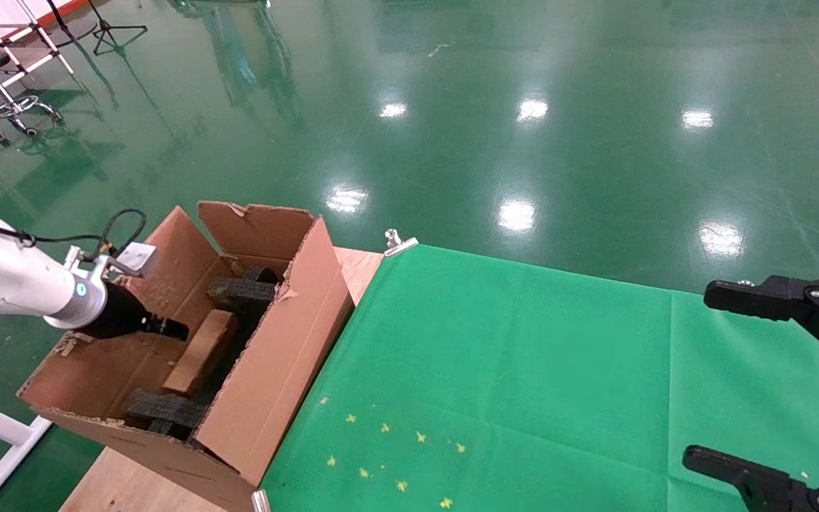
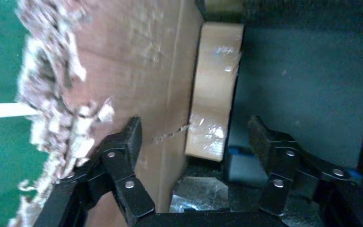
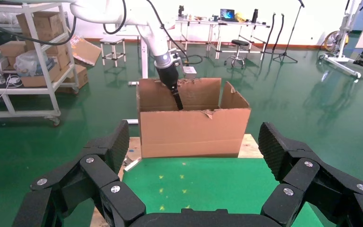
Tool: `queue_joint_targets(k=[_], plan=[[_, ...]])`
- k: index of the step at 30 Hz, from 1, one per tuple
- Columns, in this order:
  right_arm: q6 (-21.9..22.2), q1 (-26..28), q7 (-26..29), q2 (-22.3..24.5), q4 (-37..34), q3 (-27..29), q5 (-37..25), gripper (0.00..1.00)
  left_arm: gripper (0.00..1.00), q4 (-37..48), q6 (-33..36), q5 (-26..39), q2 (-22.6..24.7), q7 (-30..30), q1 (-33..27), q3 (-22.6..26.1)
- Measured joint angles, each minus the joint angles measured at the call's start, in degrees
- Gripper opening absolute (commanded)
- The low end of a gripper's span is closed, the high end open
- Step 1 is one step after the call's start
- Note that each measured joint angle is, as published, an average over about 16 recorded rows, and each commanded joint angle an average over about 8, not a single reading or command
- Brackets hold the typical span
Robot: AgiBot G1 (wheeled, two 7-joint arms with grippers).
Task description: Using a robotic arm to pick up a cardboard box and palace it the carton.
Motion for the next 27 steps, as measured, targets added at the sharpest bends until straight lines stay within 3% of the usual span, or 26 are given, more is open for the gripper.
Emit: queue_joint_targets(k=[11,20,27], plan=[[0.0,0.0,0.0,0.0,0.0,0.0,0.0,1.0,1.0,-0.8,2.9,-3.9,-0.2,-0.8,-9.5,-2.6],[0.0,0.0,0.0,0.0,0.0,0.0,0.0,1.0,1.0,-3.5,10.8,-10.2,-0.1,-3.5,-18.3,-6.9],[0.0,0.0,0.0,0.0,0.0,0.0,0.0,1.0,1.0,-5.5,17.3,-14.3,0.3,-6.1,-21.6,-9.7]])
